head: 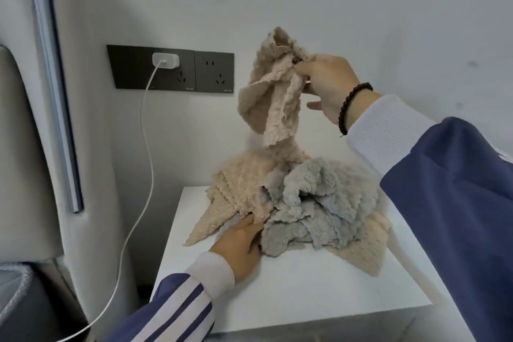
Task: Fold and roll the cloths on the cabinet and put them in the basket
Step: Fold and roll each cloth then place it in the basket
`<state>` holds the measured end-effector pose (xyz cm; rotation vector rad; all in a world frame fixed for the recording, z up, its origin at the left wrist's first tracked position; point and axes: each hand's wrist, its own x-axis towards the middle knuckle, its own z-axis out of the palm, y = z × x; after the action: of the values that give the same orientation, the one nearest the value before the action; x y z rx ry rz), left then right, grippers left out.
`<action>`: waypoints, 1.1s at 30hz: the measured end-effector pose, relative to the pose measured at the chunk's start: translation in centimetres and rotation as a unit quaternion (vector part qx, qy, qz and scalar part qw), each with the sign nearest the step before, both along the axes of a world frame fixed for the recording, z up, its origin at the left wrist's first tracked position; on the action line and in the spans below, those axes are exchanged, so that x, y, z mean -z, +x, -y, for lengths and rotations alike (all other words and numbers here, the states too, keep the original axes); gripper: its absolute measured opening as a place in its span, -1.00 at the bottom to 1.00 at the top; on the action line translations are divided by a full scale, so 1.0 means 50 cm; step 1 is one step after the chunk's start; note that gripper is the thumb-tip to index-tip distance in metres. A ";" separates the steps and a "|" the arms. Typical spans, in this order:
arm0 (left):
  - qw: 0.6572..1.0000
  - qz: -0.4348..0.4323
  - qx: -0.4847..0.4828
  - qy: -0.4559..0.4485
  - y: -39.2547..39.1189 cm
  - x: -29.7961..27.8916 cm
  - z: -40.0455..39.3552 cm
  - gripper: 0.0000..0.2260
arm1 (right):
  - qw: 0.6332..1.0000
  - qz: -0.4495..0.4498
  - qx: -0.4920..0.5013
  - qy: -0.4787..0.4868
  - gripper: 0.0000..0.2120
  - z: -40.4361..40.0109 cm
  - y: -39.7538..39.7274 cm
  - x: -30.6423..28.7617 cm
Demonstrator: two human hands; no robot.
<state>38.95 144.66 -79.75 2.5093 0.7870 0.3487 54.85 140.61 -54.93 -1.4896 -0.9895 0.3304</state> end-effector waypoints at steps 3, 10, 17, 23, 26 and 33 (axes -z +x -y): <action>0.990 0.120 -0.061 -0.044 -0.016 -0.033 0.034 -0.57 | 1.000 0.008 -0.021 0.006 -0.88 0.049 -0.016 0.005; 0.917 0.367 -0.038 -0.150 -0.069 -0.110 0.143 -0.31 | 0.978 -0.169 -0.123 -0.006 -0.78 0.182 -0.103 0.141; 0.913 0.375 -0.090 -0.131 -0.116 -0.099 0.185 -0.43 | 0.944 -0.295 -0.143 -0.030 -0.73 0.239 -0.149 0.288; 0.914 0.382 -0.128 -0.046 -0.143 -0.090 0.168 -0.67 | 0.989 -0.121 -0.067 -0.044 -0.78 0.255 -0.126 0.300; 0.888 0.426 -0.138 -0.103 -0.165 -0.105 0.135 -0.94 | 0.992 -0.043 -0.102 -0.066 -0.75 0.265 -0.099 0.288; 0.852 0.431 -0.183 -0.234 -0.206 -0.119 0.099 -0.64 | 0.957 0.121 -0.105 -0.243 -0.83 0.264 -0.040 0.295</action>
<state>28.66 139.72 -73.78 1.4794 0.8109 1.1529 52.83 127.40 -69.67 -1.9042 -1.3340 0.5872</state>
